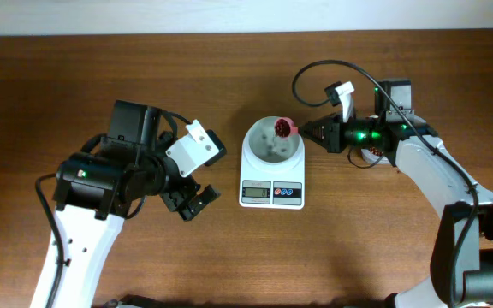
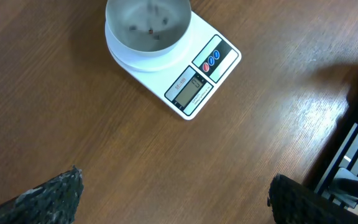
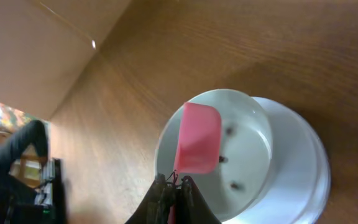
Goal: Scoop and weigh 50g on scale
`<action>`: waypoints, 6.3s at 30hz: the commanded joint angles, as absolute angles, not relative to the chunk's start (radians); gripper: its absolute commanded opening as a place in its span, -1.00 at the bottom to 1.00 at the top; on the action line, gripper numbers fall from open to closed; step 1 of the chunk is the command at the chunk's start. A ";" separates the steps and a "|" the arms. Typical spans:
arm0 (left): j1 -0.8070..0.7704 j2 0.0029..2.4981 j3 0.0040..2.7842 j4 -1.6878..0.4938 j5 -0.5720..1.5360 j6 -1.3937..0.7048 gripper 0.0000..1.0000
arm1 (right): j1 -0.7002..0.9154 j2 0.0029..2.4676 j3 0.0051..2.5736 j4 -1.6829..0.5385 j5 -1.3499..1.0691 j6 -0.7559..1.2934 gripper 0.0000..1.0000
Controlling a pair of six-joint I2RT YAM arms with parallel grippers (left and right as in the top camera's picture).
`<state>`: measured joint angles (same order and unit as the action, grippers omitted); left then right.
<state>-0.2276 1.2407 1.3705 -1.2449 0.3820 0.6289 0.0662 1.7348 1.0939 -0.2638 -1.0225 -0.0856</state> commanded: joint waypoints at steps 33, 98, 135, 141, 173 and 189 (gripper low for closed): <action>-0.221 1.238 1.367 -1.244 0.397 0.644 0.98 | 0.138 1.723 1.098 -0.202 -0.889 -0.183 -0.92; -0.221 1.238 1.367 -1.244 0.397 0.644 0.98 | -0.153 1.254 1.163 -0.846 0.003 0.010 -0.92; -0.221 1.238 1.367 -1.244 0.397 0.644 0.98 | -0.320 1.604 1.206 -0.721 -0.458 0.016 -0.92; -0.221 1.238 1.367 -1.244 0.397 0.644 0.98 | -0.447 1.608 1.205 -0.719 -0.568 -0.059 -0.92; -0.221 1.238 1.367 -1.244 0.397 0.644 0.98 | -0.630 1.804 1.103 -0.621 -1.042 -0.117 -0.92; -0.221 1.238 1.367 -1.244 0.397 0.644 0.98 | -0.675 1.805 1.103 -0.612 -1.204 -0.153 -0.92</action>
